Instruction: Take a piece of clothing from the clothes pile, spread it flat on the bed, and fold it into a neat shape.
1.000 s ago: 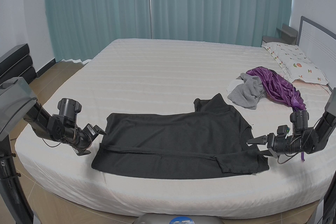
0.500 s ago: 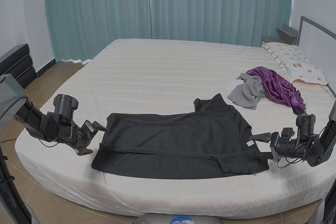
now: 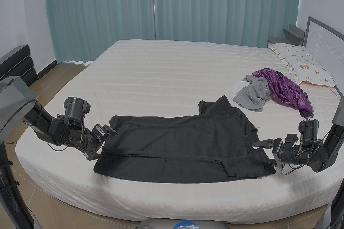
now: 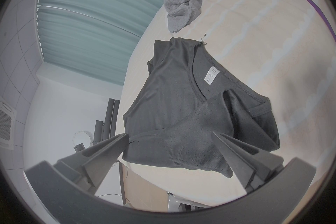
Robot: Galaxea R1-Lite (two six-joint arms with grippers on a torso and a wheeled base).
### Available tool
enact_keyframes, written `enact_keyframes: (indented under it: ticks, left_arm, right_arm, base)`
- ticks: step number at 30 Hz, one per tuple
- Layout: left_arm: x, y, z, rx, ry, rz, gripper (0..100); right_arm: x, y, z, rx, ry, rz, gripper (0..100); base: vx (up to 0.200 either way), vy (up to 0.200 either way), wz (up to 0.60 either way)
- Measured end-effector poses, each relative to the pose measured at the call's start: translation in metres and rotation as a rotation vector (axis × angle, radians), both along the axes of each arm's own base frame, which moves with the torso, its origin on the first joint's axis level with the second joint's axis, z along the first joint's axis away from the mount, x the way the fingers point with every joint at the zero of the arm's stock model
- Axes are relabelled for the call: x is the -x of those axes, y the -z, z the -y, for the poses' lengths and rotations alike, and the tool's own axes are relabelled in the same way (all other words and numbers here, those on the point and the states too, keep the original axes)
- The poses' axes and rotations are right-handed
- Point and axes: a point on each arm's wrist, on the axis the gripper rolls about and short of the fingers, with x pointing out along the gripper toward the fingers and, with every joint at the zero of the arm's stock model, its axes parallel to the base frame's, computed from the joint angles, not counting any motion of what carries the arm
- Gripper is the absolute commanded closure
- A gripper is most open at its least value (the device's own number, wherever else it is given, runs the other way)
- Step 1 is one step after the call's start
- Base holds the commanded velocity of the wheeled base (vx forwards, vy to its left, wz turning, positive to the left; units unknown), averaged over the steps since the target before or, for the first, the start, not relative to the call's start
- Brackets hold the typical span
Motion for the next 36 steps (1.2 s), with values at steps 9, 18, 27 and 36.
enact_keyframes:
  ticks: [9, 18, 27, 36]
  left_arm:
    - [-0.007, 0.008, 0.003, -0.003, 0.001, -0.016, 0]
    - [-0.019, 0.011, 0.004, 0.012, -0.017, -0.009, 0]
    - [-0.035, 0.012, 0.003, 0.071, -0.100, -0.003, 0]
    - [-0.043, 0.017, -0.002, 0.052, -0.157, 0.002, 0]
  right_arm:
    - [-0.002, 0.006, 0.000, 0.004, 0.002, -0.017, 0]
    - [-0.002, 0.009, 0.000, 0.006, 0.003, -0.026, 0]
    - [-0.003, 0.011, -0.004, 0.006, -0.010, -0.030, 0]
    - [-0.005, 0.014, -0.004, 0.006, -0.010, -0.037, 0]
  base:
    - [0.000, 0.000, 0.00]
    - [0.000, 0.000, 0.00]
    - [0.000, 0.000, 0.00]
    - [0.000, 0.000, 0.00]
